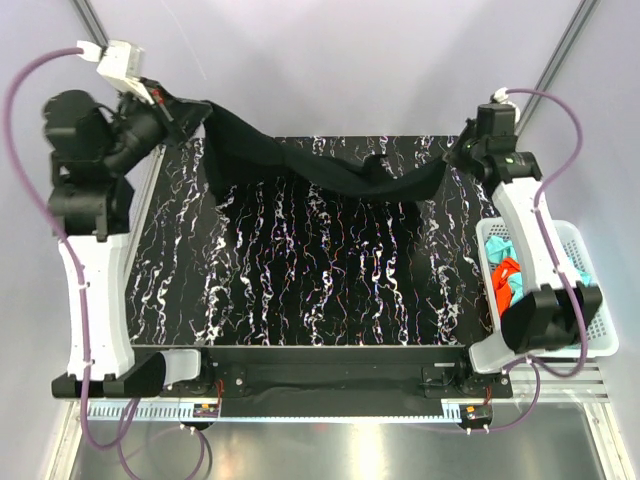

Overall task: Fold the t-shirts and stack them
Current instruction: Flatten the tshirt out

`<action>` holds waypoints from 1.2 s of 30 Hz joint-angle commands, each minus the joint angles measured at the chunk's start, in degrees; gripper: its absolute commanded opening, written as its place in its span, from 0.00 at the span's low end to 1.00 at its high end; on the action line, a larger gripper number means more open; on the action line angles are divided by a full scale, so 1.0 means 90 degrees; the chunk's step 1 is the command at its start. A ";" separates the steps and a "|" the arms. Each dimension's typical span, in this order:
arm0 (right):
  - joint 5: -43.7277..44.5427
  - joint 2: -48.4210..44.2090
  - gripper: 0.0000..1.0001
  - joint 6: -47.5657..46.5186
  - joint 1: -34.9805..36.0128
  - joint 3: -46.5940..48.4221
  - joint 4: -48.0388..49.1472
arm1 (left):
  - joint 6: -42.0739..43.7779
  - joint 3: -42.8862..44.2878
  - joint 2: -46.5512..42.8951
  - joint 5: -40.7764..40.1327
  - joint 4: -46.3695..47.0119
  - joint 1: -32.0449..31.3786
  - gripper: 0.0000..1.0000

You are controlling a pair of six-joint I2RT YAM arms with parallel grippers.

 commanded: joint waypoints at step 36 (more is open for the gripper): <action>-0.0177 -0.1425 0.00 -0.1461 0.0004 0.3380 0.2028 | -0.1101 0.3662 0.0794 -0.0986 0.3960 -0.0077 0.00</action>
